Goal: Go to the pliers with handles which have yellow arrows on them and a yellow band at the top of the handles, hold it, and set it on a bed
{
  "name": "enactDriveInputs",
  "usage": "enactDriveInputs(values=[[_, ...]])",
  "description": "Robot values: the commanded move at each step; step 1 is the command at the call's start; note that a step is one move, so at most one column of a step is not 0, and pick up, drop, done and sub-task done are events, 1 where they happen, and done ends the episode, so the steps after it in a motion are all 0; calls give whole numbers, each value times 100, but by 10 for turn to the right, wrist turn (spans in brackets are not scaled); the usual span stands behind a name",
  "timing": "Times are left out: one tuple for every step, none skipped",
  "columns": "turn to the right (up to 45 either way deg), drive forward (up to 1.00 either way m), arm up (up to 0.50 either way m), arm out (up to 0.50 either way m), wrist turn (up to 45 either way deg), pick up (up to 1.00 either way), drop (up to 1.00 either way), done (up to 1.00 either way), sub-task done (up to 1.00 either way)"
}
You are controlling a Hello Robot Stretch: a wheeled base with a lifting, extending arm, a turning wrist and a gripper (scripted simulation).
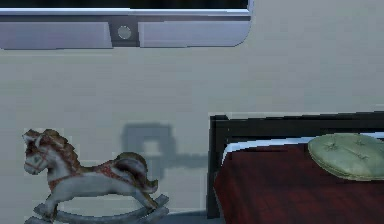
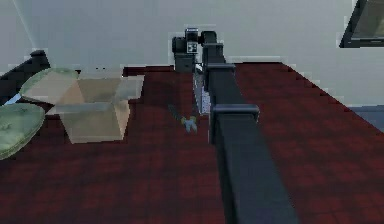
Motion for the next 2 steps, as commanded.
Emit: enactDriveInputs(values=[[0,0,0,-8,0,0,0,0,0],[0,0,0,0,0,0,0,100,0]])
